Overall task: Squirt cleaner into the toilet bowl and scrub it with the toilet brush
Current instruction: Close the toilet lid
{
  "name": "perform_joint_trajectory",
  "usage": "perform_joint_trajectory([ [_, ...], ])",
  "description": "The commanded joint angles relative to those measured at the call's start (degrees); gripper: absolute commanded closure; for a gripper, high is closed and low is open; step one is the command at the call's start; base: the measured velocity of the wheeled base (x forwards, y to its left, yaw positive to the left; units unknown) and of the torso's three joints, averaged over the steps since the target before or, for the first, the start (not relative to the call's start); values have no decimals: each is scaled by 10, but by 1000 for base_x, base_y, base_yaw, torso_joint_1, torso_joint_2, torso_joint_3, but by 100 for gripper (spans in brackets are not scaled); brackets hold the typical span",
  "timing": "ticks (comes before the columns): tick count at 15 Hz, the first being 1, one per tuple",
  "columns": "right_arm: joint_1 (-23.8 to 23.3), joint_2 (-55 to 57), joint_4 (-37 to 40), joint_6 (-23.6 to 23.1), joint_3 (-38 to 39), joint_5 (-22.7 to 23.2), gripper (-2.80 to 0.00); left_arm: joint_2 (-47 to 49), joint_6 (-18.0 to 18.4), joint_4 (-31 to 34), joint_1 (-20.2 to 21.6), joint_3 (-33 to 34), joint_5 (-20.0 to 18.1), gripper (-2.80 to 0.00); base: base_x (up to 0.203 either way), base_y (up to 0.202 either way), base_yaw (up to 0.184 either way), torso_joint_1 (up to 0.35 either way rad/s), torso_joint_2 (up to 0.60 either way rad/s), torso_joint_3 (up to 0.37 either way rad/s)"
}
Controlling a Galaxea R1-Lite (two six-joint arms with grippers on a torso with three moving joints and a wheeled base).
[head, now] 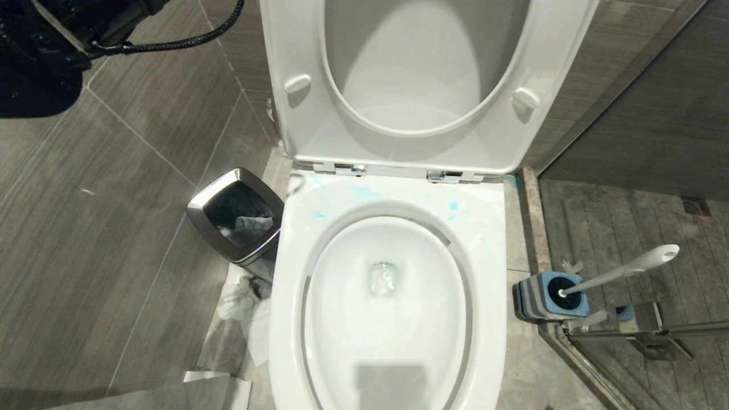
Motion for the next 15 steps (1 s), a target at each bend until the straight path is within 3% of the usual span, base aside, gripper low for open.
perform_joint_trajectory([
  [1, 0, 0, 0, 0, 15, 0, 0, 7, -1, -5, -8, 1, 8, 0, 0, 0, 0, 0, 0, 0],
  [8, 0, 0, 0, 0, 15, 0, 0, 9, -14, 0, -9, 13, 3, 0, 0, 0, 0, 0, 0, 0],
  [12, 0, 0, 0, 0, 15, 0, 0, -8, -104, 0, -7, 22, -2, 0, 0, 0, 0, 0, 0, 0],
  [15, 0, 0, 0, 0, 15, 0, 0, -26, -153, 0, -7, 33, -21, 0, 0, 0, 0, 0, 0, 0],
])
